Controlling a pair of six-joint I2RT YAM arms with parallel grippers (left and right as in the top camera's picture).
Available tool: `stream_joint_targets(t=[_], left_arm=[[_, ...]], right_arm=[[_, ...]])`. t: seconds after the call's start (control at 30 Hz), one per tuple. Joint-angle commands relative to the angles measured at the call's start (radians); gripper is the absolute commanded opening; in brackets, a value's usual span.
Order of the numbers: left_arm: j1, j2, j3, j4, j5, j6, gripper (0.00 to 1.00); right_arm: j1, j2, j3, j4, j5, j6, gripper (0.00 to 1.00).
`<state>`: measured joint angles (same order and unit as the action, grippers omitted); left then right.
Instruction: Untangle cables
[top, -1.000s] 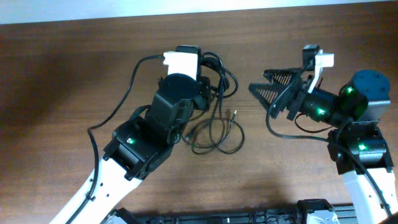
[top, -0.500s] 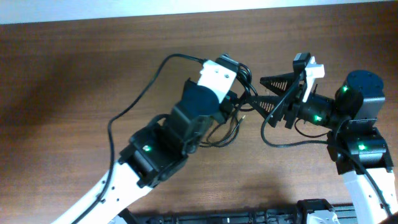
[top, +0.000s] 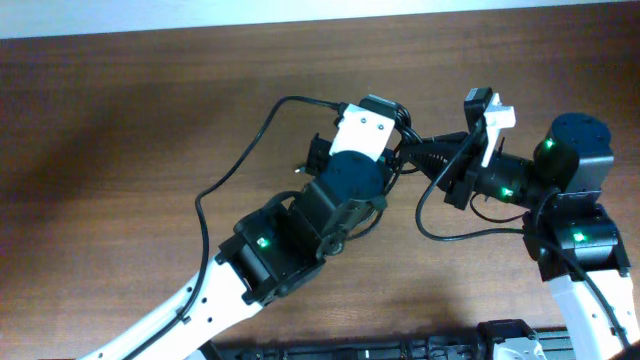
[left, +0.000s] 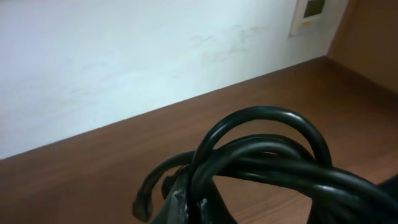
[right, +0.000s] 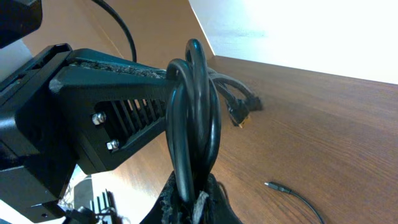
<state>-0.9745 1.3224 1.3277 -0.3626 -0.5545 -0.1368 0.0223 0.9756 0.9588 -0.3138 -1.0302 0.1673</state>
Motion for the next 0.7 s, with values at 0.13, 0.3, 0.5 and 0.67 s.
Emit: stream_joint_targets(t=[0.13, 0.3, 0.5, 0.67], left_arm=[[-0.003, -0.026, 0.021, -0.031, -0.17, -0.149, 0.0], [-0.003, -0.074, 0.021, -0.082, -0.327, -0.281, 0.0], [-0.003, -0.158, 0.021, -0.119, -0.329, -0.441, 0.0], [-0.002, -0.225, 0.021, -0.156, -0.326, -0.449, 0.0]], right_arm=[[0.004, -0.008, 0.006, -0.018, 0.083, 0.032, 0.04], [0.003, -0.008, 0.006, -0.048, 0.183, 0.08, 0.04], [0.003, -0.008, 0.006, -0.05, 0.235, 0.155, 0.04], [0.004, -0.008, 0.006, -0.051, 0.216, 0.154, 0.17]])
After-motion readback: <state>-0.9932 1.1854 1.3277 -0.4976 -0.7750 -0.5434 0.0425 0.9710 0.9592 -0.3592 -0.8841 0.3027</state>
